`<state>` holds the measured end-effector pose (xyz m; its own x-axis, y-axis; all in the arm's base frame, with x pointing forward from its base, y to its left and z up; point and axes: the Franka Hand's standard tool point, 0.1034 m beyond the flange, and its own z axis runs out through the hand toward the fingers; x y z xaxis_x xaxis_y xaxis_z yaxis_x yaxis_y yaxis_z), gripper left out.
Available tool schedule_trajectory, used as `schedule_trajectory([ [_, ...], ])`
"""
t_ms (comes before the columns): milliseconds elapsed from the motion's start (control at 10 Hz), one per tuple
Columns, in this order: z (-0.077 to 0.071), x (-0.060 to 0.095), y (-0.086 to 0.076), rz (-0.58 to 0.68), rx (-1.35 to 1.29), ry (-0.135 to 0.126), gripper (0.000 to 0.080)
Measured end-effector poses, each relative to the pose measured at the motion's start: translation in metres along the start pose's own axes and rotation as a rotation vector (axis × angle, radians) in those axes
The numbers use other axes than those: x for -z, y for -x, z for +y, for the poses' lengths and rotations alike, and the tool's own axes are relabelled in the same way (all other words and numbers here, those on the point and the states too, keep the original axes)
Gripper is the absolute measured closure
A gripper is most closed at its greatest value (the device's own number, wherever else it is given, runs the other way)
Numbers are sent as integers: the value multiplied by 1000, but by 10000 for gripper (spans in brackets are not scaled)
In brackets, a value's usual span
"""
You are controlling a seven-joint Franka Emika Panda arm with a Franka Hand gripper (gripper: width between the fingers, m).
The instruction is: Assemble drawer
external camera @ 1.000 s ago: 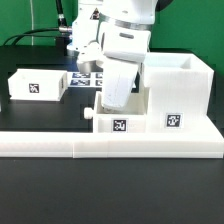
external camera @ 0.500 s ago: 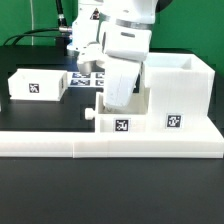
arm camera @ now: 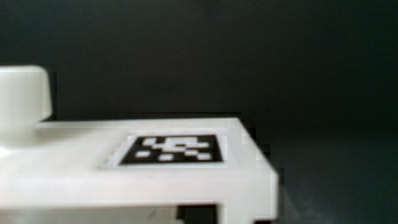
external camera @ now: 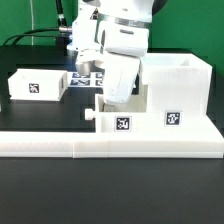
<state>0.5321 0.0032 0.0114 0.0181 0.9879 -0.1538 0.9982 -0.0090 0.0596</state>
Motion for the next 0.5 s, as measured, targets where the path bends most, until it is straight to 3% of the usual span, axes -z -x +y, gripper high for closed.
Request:
schedule_trajectory([
  [500,4,-3,1,-5,-18,-13,755],
])
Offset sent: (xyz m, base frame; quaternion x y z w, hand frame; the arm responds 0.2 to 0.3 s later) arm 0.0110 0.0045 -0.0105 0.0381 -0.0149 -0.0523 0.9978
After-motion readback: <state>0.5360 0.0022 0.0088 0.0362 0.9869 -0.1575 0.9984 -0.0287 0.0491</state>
